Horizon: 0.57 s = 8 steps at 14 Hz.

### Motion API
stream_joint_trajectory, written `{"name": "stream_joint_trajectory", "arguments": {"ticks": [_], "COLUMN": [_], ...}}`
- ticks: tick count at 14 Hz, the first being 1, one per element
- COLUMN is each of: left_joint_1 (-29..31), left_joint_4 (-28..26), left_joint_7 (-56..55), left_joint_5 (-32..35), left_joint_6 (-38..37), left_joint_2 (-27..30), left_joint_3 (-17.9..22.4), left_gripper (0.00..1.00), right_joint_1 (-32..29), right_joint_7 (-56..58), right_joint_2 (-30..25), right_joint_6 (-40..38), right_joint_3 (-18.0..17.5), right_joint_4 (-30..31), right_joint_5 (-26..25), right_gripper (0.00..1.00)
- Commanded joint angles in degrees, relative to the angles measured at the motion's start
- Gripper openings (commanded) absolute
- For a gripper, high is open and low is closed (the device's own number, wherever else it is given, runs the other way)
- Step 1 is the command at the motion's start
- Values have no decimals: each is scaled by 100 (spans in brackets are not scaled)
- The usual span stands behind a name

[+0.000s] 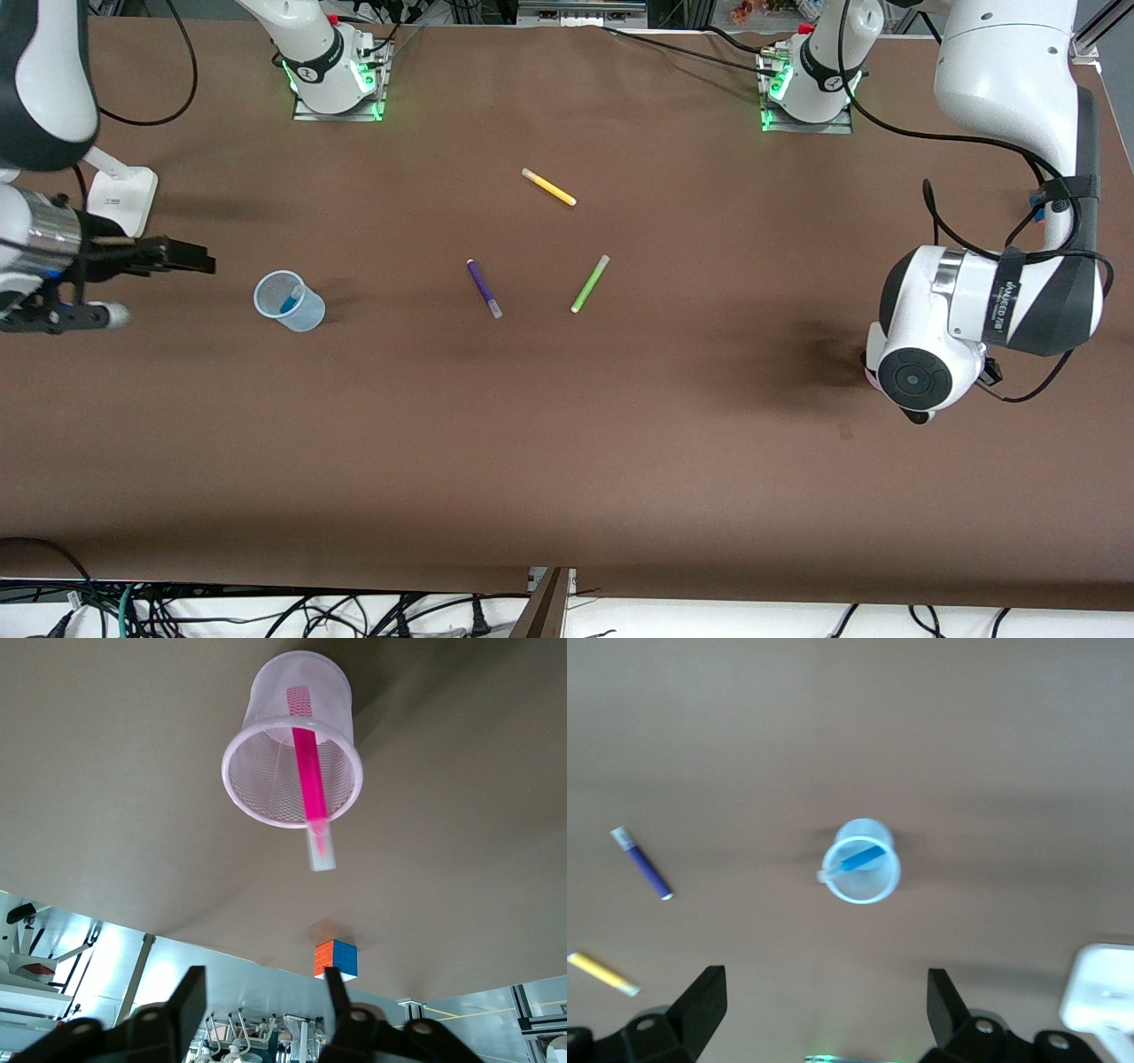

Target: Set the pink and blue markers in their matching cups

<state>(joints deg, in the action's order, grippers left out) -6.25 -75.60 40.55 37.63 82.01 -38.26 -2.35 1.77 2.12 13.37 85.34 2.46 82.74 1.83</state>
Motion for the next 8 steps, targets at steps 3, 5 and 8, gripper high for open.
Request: {"name": "stream_joint_trajectory", "arguments": {"ticks": [3,5,8], "left_joint_1": [62,106,71], "left_joint_4": [283,292,318], "left_joint_7": [-466,-1633,-2331], "left_joint_5": [-1421,-2099,-2582], "left_joint_6": [-79,-115,-106], "left_joint_2": [459,749,1074], "left_joint_3": [-2,-11,-81], "left_gripper": [100,100,100], "right_joint_1": [-54,-80,-106], "right_joint_7": [-115,-71,-369], "right_joint_2": [-1028,-1170,-1381], "right_joint_6": [79,106,-289], "right_joint_3": [-44,-44,-44], "right_joint_4": [576,594,612], "right_joint_5": [-535,-526,-517], "right_gripper": [100,100,100]}}
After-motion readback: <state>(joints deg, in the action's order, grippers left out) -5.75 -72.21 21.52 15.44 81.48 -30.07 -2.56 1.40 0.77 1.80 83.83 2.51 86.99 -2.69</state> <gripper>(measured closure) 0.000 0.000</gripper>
